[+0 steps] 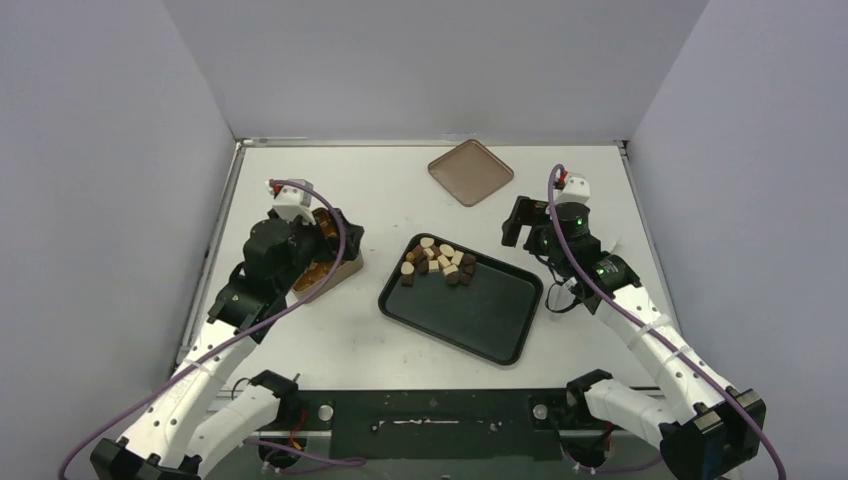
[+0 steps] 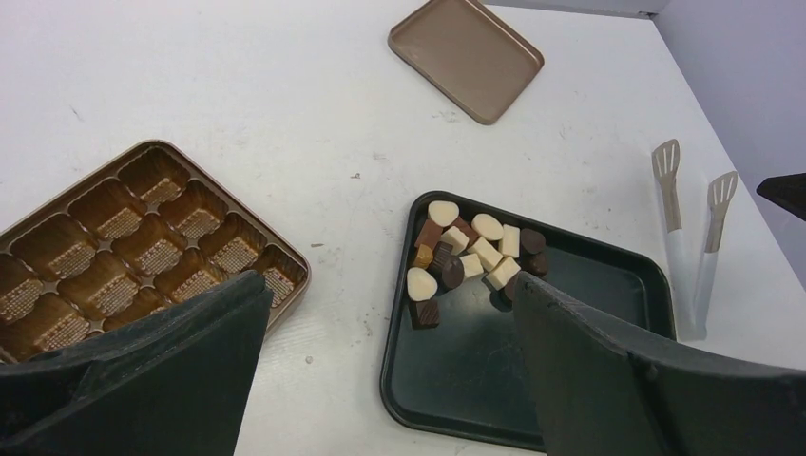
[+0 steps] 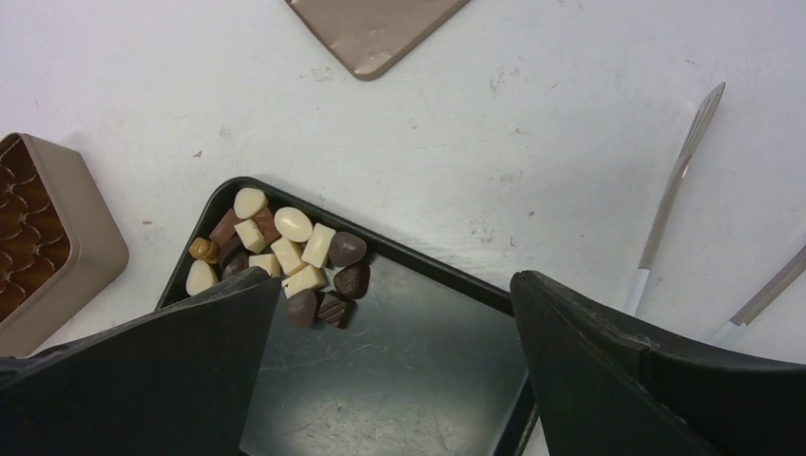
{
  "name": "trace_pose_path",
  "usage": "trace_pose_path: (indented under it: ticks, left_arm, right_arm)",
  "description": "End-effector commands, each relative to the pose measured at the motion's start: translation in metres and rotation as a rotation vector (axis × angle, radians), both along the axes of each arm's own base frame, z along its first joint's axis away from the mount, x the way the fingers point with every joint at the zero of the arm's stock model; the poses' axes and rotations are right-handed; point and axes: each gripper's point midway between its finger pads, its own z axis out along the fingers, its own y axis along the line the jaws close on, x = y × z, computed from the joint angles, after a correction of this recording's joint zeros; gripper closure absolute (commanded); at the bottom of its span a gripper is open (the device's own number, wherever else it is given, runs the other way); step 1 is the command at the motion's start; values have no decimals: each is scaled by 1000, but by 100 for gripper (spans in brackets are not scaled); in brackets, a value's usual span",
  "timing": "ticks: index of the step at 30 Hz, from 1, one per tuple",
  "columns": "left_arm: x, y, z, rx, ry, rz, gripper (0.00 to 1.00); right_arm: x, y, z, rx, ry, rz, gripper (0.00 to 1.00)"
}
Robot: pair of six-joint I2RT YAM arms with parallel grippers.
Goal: Pack the chocolate
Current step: Pick up the clamp at the center of the board.
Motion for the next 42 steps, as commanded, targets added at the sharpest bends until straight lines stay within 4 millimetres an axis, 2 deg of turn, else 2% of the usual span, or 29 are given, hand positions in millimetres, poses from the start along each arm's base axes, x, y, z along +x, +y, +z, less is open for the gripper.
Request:
trace_pose_path:
  ticks: [1,6,12,14,17,18,21,23,26,28,30,32,35,39,42]
  left_arm:
    - [3,4,17,-11,-66,19,3]
    - [0,8,13,7,-51,28,3]
    - [-6,24,9,38,-37,89,3]
    - [-9,30,8,46,-43,115,2]
    - [-13,39,8,56,-60,143,2]
    - [-15,42,9,59,-71,156,3]
    - [-19,49,9,73,-92,173,3]
    - [-22,54,11,76,-109,192,3]
    - [-26,58,15,66,-133,206,3]
    - [-28,59,18,53,-147,207,3]
    - [-29,59,17,46,-157,208,3]
    - [-30,60,17,46,-165,210,3]
    - [-32,63,17,53,-169,215,3]
    - [-32,62,17,53,-173,210,3]
    - [-32,60,17,53,-175,200,3]
  right_arm:
    - [1,6,25,47,-64,16,0]
    - [0,7,16,50,-35,16,0]
    - [-3,17,6,68,6,46,0]
    - [-6,29,0,80,22,90,0]
    - [-16,60,-16,56,40,166,1]
    - [-21,72,-23,31,51,185,3]
    - [-21,91,-48,-77,98,175,13]
    - [-20,104,-69,-184,133,182,28]
    - [-16,118,-85,-253,147,213,46]
    - [-14,125,-93,-258,150,232,54]
    - [-10,130,-99,-254,151,240,59]
    - [-8,132,-104,-262,162,237,58]
    - [2,103,-106,-301,189,95,55]
    - [15,44,-102,-268,197,-106,52]
    - [19,-5,-101,-250,219,-236,45]
